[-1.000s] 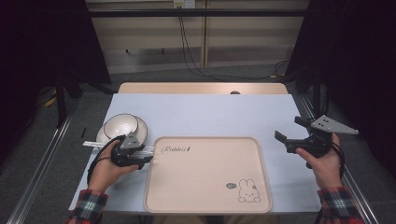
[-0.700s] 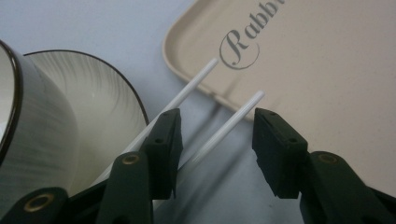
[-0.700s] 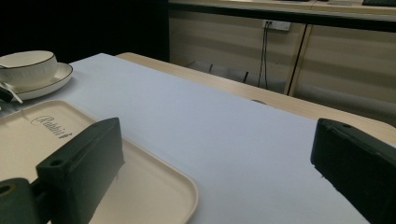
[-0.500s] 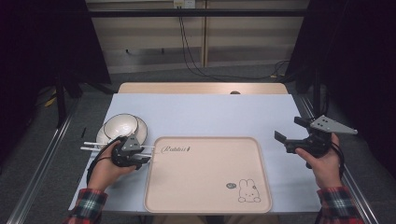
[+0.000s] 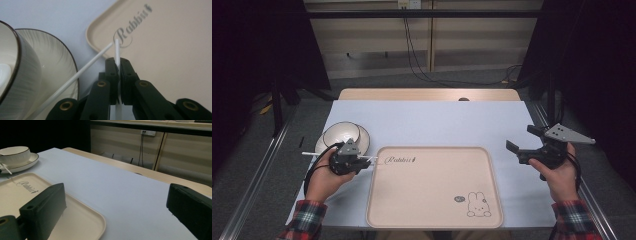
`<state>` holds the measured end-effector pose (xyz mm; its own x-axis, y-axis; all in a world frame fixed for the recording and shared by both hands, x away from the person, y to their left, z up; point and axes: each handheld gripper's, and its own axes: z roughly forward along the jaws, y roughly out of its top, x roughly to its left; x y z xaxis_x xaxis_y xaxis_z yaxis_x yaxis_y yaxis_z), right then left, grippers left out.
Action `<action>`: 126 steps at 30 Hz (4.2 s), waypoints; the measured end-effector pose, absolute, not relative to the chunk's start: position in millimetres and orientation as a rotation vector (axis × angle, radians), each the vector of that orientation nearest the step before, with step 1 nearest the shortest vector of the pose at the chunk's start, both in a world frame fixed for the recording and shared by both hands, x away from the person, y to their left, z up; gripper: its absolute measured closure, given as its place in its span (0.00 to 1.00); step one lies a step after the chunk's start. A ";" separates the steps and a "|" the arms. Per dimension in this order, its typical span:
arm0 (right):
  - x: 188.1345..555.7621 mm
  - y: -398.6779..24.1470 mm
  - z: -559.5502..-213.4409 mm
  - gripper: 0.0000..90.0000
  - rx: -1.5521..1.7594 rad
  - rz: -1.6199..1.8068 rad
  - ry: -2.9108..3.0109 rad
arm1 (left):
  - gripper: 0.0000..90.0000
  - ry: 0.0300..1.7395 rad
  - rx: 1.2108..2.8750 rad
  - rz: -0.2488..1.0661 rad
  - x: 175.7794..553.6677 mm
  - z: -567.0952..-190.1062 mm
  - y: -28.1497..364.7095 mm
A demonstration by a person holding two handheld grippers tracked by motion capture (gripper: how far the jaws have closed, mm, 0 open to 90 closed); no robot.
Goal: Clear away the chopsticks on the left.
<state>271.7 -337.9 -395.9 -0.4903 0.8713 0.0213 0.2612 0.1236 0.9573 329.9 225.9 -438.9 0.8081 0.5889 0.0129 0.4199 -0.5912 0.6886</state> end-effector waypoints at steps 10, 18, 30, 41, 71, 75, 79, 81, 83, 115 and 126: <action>270.7 -338.5 -395.5 0.01 1.103 1.385 1.833 | 0.97 0.865 1.985 0.250 329.5 -401.1 238.2; 270.6 -337.9 -395.0 0.01 1.102 1.392 1.828 | 0.97 0.893 1.793 0.251 327.5 -379.5 246.4; 270.0 -337.7 -395.0 0.01 1.100 1.388 1.831 | 0.97 0.899 1.636 0.312 324.9 -363.3 239.7; 269.1 -338.4 -394.5 0.01 1.094 1.386 1.824 | 0.97 0.905 1.562 0.321 324.1 -347.4 229.8; 270.3 -338.0 -395.8 0.00 1.065 1.423 1.850 | 0.97 1.081 1.597 0.117 332.7 -375.0 181.4; 271.3 -338.0 -396.0 0.00 1.061 1.432 1.851 | 0.97 1.112 1.609 0.084 334.6 -380.8 178.5; 273.0 -335.7 -396.6 0.00 1.055 1.438 1.854 | 0.96 1.147 1.629 0.072 334.6 -390.7 175.0; 273.5 -333.9 -397.1 0.00 1.056 1.435 1.856 | 0.96 1.173 1.640 0.073 334.7 -397.6 172.9; 273.6 -333.0 -397.0 0.00 1.052 1.433 1.864 | 0.96 1.193 1.653 0.053 335.3 -404.7 171.8; 275.6 -330.7 -396.8 0.01 1.054 1.442 1.865 | 0.93 1.359 1.841 0.103 343.1 -463.9 154.2; 274.5 -329.8 -395.6 0.01 1.047 1.443 1.864 | 0.92 1.359 1.862 0.146 340.5 -467.3 154.5</action>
